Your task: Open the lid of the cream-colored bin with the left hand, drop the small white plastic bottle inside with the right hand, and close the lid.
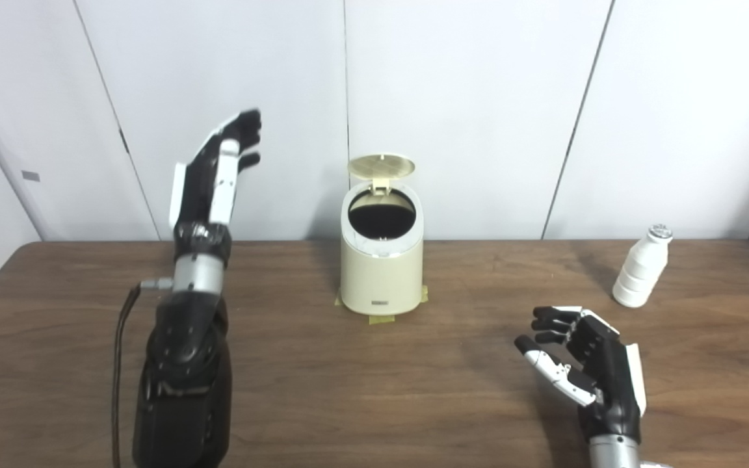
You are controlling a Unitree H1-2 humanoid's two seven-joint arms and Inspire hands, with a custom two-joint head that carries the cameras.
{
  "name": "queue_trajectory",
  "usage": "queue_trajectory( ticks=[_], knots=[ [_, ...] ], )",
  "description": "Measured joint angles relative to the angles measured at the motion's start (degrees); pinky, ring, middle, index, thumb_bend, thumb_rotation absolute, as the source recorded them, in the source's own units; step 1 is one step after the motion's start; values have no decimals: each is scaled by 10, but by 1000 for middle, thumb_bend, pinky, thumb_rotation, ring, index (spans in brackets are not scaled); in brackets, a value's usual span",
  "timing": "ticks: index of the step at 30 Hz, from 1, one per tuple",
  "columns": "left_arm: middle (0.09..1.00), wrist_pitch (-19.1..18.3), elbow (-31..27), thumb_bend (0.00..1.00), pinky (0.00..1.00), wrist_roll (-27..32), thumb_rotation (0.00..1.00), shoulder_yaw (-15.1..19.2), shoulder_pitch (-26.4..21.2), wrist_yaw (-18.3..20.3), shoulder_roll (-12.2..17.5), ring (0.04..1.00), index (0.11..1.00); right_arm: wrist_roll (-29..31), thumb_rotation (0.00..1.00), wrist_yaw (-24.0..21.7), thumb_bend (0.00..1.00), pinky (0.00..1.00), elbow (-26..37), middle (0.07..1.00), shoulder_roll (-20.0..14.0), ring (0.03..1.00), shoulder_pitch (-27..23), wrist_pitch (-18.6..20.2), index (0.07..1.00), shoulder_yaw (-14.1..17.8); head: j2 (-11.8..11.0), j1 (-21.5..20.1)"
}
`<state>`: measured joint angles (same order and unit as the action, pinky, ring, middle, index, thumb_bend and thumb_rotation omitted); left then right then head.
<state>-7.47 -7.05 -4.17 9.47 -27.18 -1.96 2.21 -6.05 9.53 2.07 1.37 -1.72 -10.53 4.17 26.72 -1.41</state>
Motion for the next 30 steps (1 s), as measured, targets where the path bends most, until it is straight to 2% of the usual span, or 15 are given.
queue_trajectory(
  ticks=[2,7,12,14,17,19,20,24,30],
  knots=[
    [813,-1,-21,233,798,9,824,-1,25,1,1,826,791,0,140,0,481,513,0,610,1,583,0,0,493,0,1,-1],
    [822,0,-68,235,802,41,891,-1,100,6,3,830,799,0,139,0,481,516,0,616,1,589,-1,4,493,0,0,3],
    [838,-1,-107,240,812,59,895,-7,166,4,-3,839,809,-1,140,0,481,518,0,617,1,590,0,7,493,0,-3,3],
    [828,3,-112,227,809,59,765,-12,180,1,-11,833,803,-1,139,0,480,516,0,615,1,588,0,7,493,0,-4,3],
    [838,22,-112,238,842,56,679,-20,203,-1,-19,845,812,0,138,-1,480,515,-1,614,0,589,-1,4,493,-2,-6,1],
    [839,27,-108,239,833,44,588,-27,219,-2,-19,843,815,0,139,-1,481,514,-2,612,0,588,-1,4,493,-2,-7,3],
    [837,40,-100,243,819,39,554,-30,227,-2,-18,840,816,0,139,-1,481,514,-2,611,1,588,-2,4,493,-2,-7,4],
    [809,80,-77,260,786,39,495,-35,262,-2,-18,814,795,0,140,0,481,515,-2,615,1,590,-2,4,493,-2,-6,5],
    [811,119,-52,227,790,44,474,-44,289,-1,-22,819,800,4,141,-1,482,516,-1,611,0,588,-1,5,493,-1,-9,-4]
  ],
)
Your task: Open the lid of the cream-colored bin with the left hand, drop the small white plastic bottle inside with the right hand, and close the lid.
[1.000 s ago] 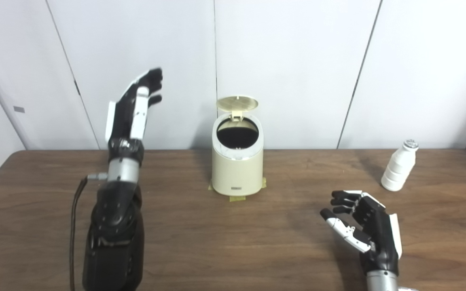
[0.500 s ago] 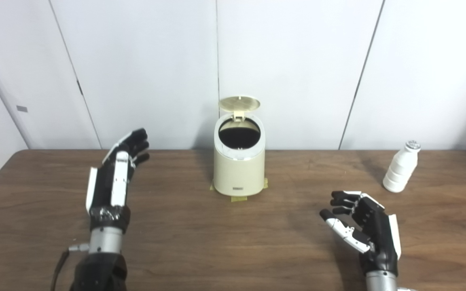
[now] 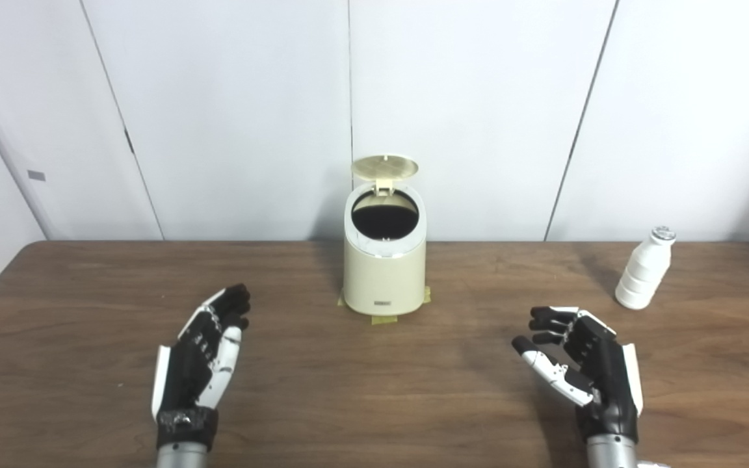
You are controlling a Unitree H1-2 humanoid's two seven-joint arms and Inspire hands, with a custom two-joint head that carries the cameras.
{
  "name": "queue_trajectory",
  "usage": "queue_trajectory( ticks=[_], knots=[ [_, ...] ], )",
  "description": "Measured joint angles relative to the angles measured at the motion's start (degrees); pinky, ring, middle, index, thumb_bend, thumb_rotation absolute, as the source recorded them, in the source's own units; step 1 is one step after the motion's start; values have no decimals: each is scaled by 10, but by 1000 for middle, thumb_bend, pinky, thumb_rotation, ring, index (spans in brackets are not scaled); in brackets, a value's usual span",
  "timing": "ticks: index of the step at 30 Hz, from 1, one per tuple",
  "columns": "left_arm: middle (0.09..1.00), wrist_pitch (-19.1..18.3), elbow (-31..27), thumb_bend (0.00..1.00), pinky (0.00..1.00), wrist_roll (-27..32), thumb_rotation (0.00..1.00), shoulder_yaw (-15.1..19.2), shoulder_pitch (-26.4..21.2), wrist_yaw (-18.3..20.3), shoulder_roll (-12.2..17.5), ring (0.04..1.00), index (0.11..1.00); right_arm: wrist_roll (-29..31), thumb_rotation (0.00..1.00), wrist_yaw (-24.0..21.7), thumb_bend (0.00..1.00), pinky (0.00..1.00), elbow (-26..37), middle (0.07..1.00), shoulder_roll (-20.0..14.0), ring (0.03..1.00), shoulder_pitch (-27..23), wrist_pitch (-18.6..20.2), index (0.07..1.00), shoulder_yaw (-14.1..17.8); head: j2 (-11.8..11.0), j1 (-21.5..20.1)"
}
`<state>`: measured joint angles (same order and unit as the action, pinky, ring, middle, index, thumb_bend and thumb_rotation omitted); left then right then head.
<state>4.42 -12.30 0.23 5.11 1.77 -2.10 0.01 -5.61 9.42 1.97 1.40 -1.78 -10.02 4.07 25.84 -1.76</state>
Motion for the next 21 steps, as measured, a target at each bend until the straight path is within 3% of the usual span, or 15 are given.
queue_trajectory(
  ticks=[7,12,14,18,21],
  knots=[
    [811,15,13,219,788,3,478,0,0,-2,-3,820,797,28,141,2,483,518,21,612,3,586,7,-1,493,12,4,-11],
    [810,16,13,221,803,11,509,3,0,-2,-1,827,798,31,144,15,497,589,22,661,-12,632,-7,-52,494,43,4,-39],
    [815,16,13,214,843,11,549,5,0,-2,3,841,806,24,311,19,640,574,24,679,-30,647,-17,-63,659,55,4,-65],
    [826,15,13,196,862,12,554,13,0,-2,10,850,819,-7,308,41,715,593,55,708,-43,682,-37,-67,701,72,-2,-106],
    [825,15,14,182,897,13,557,15,0,-1,14,853,819,-36,341,69,724,562,59,676,-40,659,-59,-81,678,85,-3,-123]
  ],
)
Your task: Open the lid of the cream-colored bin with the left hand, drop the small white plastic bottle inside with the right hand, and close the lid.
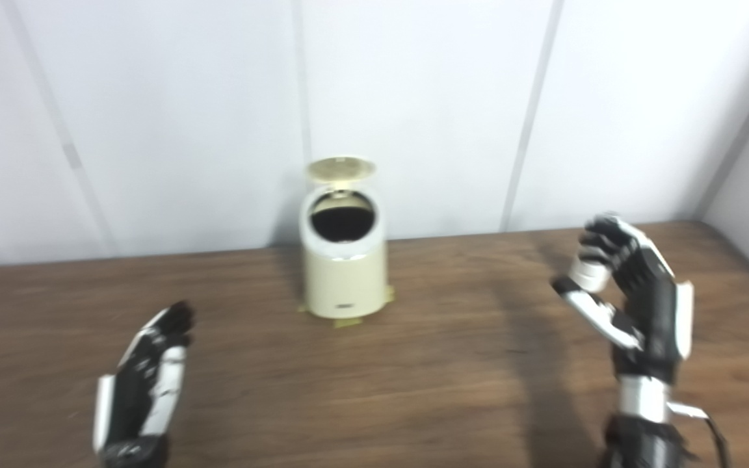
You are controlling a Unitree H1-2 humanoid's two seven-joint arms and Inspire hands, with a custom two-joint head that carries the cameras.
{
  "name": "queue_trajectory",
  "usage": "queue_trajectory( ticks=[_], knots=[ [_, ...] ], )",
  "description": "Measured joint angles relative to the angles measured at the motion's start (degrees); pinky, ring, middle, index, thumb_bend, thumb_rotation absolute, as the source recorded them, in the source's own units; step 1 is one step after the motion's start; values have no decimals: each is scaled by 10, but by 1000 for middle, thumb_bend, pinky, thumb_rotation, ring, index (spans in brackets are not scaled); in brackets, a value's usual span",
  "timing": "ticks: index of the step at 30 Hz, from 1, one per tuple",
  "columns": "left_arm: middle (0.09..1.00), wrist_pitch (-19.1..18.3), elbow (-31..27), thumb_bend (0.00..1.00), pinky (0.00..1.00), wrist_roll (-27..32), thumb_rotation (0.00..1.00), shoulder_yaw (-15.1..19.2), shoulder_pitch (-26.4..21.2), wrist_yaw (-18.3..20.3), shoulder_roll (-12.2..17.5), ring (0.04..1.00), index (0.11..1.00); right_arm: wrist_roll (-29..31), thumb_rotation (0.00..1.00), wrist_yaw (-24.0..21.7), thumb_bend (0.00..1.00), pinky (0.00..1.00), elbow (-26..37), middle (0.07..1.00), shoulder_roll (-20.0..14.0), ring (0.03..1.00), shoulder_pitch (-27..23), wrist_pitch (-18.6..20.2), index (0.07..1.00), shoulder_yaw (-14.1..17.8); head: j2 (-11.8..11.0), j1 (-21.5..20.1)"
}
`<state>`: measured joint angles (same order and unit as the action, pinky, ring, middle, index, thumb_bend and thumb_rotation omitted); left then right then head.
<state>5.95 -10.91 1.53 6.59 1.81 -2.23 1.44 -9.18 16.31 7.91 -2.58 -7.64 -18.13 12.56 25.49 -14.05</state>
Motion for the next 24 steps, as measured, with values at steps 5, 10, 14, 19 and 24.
queue_trajectory(
  ticks=[5,10,14,19,24],
  knots=[
    [821,0,5,174,876,10,593,14,0,0,9,848,814,-28,379,45,793,556,-10,663,3,642,-30,-7,673,29,-5,-43],
    [833,1,19,196,871,25,664,22,0,0,12,853,818,-38,403,83,847,611,-29,701,5,688,-52,-7,748,46,-7,-60],
    [825,2,20,204,846,25,698,23,-3,1,13,840,812,-51,413,92,826,715,-56,783,-3,766,-62,-7,842,46,-7,-67],
    [824,9,22,212,849,24,722,24,-3,0,15,840,811,-61,422,90,828,793,-77,859,-27,846,-76,-6,906,40,-7,-69],
    [820,12,22,236,817,26,698,24,-3,1,15,832,803,-62,380,88,871,825,-101,851,-49,854,-100,12,894,40,-4,-66]
  ],
)
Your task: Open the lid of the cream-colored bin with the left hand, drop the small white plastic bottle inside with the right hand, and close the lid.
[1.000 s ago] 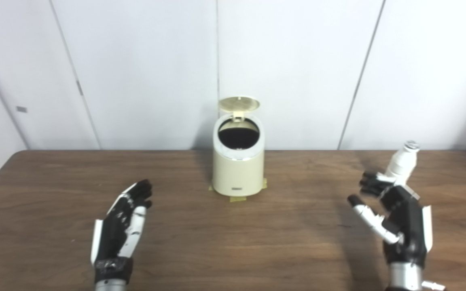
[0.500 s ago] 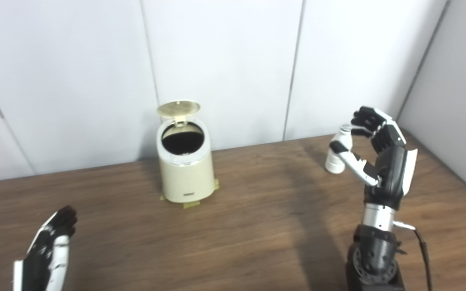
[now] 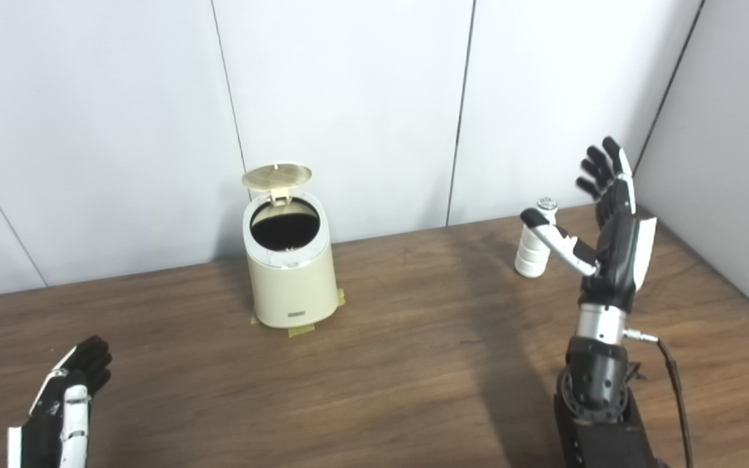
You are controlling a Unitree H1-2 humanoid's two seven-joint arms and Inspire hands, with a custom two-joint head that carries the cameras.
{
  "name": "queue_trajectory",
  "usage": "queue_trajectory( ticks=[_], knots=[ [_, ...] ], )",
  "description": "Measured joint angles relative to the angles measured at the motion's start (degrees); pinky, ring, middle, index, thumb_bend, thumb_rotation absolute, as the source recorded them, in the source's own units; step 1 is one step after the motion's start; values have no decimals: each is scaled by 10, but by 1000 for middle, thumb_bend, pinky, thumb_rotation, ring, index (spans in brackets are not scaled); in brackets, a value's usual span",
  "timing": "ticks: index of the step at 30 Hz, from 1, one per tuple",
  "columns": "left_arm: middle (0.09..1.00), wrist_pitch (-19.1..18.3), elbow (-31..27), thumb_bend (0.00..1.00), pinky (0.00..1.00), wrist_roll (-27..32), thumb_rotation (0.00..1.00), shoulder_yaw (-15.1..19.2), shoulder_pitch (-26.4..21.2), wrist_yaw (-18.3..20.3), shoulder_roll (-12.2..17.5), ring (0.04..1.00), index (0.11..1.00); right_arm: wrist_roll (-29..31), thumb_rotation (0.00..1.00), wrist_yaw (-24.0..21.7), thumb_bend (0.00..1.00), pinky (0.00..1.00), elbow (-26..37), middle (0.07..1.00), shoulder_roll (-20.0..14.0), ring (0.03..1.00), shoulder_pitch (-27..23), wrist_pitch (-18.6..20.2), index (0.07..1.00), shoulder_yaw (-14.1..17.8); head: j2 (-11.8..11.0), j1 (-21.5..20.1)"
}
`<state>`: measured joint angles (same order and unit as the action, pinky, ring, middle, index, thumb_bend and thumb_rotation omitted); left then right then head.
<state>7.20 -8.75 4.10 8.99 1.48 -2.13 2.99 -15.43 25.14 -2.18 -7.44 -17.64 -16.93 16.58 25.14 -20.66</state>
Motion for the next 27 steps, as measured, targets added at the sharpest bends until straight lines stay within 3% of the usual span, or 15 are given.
queue_trajectory(
  ticks=[4,10,14,22,24,27],
  knots=[
    [818,0,0,246,830,0,703,0,0,0,0,833,799,-6,360,-1,863,844,-17,867,-17,870,-15,20,909,-2,2,0],
    [811,1,0,269,819,-1,698,0,0,0,0,828,794,-2,327,-1,874,828,-88,900,-42,907,-35,19,928,-2,6,-4],
    [806,1,-1,287,816,-1,686,-1,0,1,1,826,786,-9,410,3,913,831,-123,921,-53,914,-58,36,931,-4,8,-3],
    [800,1,-1,288,795,-1,670,0,0,-1,1,815,783,-1,371,1,921,841,-227,953,-101,926,-121,47,948,-10,9,-4],
    [803,1,-1,295,801,-1,678,0,0,-1,1,818,787,3,385,0,928,756,-228,926,-101,877,-122,54,934,-13,9,-4],
    [803,1,-1,296,792,-1,674,0,0,-1,1,815,786,4,389,-1,941,742,-232,904,-101,861,-122,70,922,-21,10,-4]
  ],
)
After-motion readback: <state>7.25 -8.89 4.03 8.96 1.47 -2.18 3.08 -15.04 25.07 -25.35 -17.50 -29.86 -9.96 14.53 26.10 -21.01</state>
